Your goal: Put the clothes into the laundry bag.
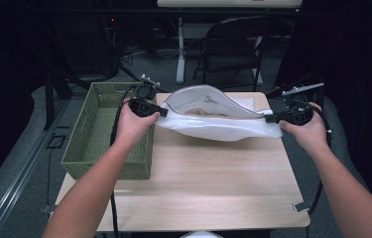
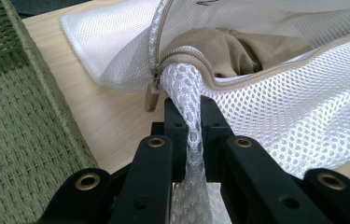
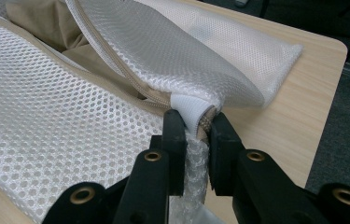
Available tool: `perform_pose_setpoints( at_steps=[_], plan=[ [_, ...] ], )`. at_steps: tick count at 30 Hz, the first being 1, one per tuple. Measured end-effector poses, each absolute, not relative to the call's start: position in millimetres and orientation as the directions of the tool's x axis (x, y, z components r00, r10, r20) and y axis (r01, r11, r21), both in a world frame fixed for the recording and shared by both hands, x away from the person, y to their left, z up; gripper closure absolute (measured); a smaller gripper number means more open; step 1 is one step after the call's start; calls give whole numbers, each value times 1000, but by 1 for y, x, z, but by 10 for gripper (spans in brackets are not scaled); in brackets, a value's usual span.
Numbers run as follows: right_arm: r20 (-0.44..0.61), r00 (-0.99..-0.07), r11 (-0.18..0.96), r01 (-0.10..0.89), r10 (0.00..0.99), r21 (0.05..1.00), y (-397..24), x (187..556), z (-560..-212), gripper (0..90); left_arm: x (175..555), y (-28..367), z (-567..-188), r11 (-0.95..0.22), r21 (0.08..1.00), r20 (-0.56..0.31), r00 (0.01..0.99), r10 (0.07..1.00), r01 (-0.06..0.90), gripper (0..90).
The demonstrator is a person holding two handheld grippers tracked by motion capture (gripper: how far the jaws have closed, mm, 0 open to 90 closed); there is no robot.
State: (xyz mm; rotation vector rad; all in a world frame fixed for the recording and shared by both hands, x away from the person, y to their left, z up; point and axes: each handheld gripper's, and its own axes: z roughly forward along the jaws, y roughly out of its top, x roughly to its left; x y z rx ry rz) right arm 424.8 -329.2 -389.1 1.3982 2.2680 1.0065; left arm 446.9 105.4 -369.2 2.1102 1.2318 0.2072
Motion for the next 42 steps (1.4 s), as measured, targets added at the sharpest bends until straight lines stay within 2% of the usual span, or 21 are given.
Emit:
perform_pose_setpoints(
  at_steps=[16,42],
  plan=[
    [87,-481,275,631,872,726,-328,428,-368,793,453,106,-347,-310,647,-178,534,827,697,847],
    [59,-478,273,595,876,756,-327,426,-342,793,452,110,-332,-293,669,-182,533,826,683,846]
  ],
)
